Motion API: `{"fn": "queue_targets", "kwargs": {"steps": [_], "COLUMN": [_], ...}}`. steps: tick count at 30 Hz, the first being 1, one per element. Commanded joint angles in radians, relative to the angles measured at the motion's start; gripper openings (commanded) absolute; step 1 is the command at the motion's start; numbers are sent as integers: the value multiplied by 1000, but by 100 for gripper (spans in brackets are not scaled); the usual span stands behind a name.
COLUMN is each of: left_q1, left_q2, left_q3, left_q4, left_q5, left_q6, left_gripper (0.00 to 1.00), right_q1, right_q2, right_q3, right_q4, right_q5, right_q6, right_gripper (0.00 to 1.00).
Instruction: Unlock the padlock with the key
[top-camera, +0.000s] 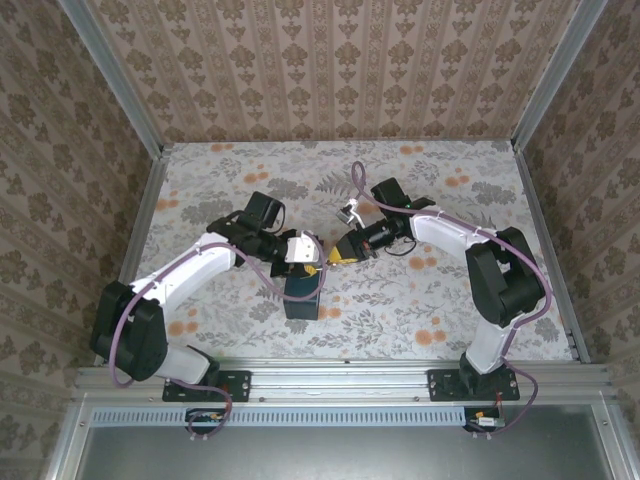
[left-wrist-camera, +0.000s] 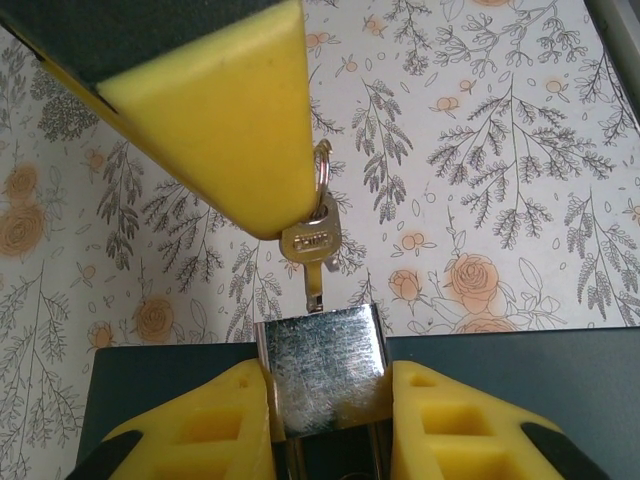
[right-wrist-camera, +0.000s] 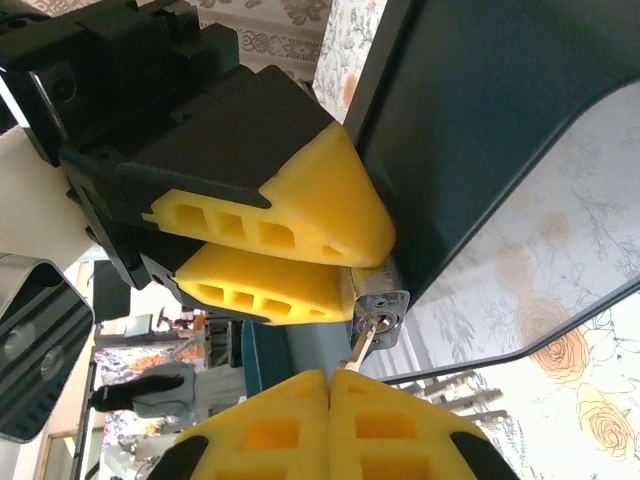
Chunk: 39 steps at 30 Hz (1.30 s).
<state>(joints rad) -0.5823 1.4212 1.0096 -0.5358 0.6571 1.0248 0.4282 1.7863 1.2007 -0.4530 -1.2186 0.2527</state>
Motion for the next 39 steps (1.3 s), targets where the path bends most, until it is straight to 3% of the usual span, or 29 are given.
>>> {"fn": "queue_targets", "kwargs": {"steps": [1, 14, 19, 26, 31, 39], "left_q1": [-26, -21, -19, -2, 24, 29], "left_q2": [-27, -34, -11, -59, -86, -67], "left_q3": [-37, -56, -29, -22, -3, 4], "left_q4": [95, 96, 32, 49, -3, -70], "left_q5": [76, 90, 83, 90, 130, 104], "left_q6": [-31, -58, -35, -71, -79, -52], "left_gripper": [28, 41, 35, 48, 51, 52], "right_q1": [18, 3, 2, -5, -5, -5], "right_q2": [-5, 11, 13, 12, 7, -1], "right_q3": [-6, -88, -84, -104, -113, -136], "right_q4": [49, 274, 269, 270, 277, 312], "right_q5": [2, -8, -9, 17, 24, 18], "right_q6": [-24, 84, 79, 77, 77, 93], "right_gripper": [0, 0, 0, 0, 0, 0]}}
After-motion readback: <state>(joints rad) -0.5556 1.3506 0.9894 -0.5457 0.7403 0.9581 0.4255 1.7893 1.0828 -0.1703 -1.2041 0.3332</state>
